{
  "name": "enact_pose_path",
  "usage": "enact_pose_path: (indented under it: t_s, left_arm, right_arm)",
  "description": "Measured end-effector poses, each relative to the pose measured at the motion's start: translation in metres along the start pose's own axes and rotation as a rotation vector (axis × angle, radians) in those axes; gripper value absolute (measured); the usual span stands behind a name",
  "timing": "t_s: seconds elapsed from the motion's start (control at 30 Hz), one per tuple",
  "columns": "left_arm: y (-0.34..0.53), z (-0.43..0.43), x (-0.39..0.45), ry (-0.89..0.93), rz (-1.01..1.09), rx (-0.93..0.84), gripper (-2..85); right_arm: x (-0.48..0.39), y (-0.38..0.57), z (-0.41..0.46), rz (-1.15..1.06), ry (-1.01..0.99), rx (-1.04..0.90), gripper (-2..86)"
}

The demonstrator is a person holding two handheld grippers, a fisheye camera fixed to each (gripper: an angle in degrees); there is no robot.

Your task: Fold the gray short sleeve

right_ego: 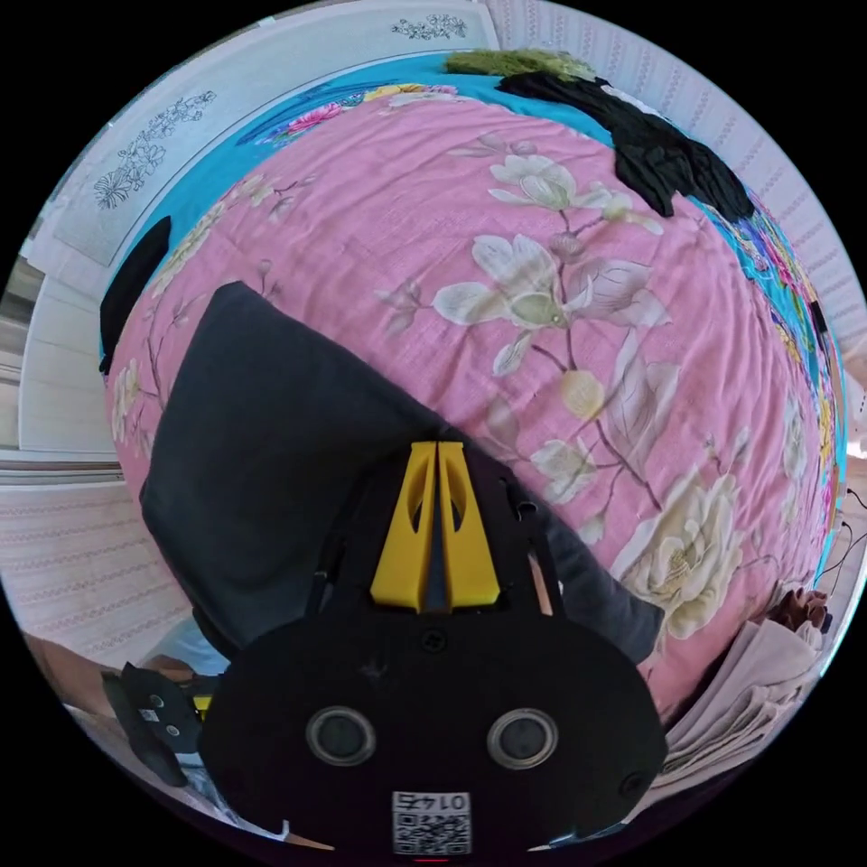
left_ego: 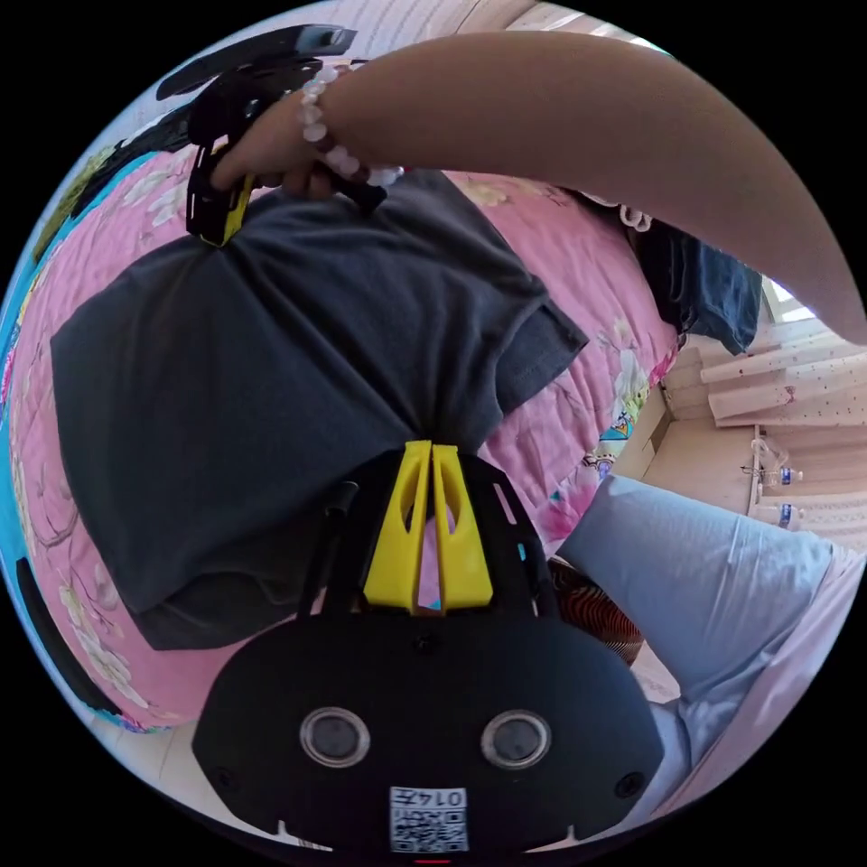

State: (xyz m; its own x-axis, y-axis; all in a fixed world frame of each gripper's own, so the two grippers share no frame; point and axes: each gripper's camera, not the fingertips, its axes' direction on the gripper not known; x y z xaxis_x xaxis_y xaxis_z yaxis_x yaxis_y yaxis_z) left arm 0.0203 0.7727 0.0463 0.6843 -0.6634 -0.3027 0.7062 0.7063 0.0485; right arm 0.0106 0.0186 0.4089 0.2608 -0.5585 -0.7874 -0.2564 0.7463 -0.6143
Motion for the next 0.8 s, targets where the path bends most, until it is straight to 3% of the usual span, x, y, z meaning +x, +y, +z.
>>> enact_pose_path:
  t_s: [0.13,0.27,0.4,0.5,0.8]
  left_arm:
    - [-0.007,-0.022,0.0,0.007,0.017,0.016,-0.8]
    - [-0.027,-0.059,-0.026,0.005,-0.013,0.115,1.4]
    - [-0.084,-0.072,-0.045,-0.031,0.041,0.183,5.7]
    - [-0.136,-0.07,-0.035,-0.125,0.099,0.237,6.7]
    - [-0.259,0.014,0.02,-0.216,0.203,-0.029,10.5]
  right_arm:
    - [0.021,0.045,-0.024,0.031,-0.102,0.122,-0.4]
    - [0.055,0.153,-0.062,0.231,-0.134,0.287,0.4]
    - [0.069,0.243,-0.066,0.361,-0.092,0.209,3.5]
    - [0.069,0.298,-0.068,0.426,-0.1,0.22,10.6]
    - [0.086,0.346,-0.018,0.649,-0.266,0.177,11.8]
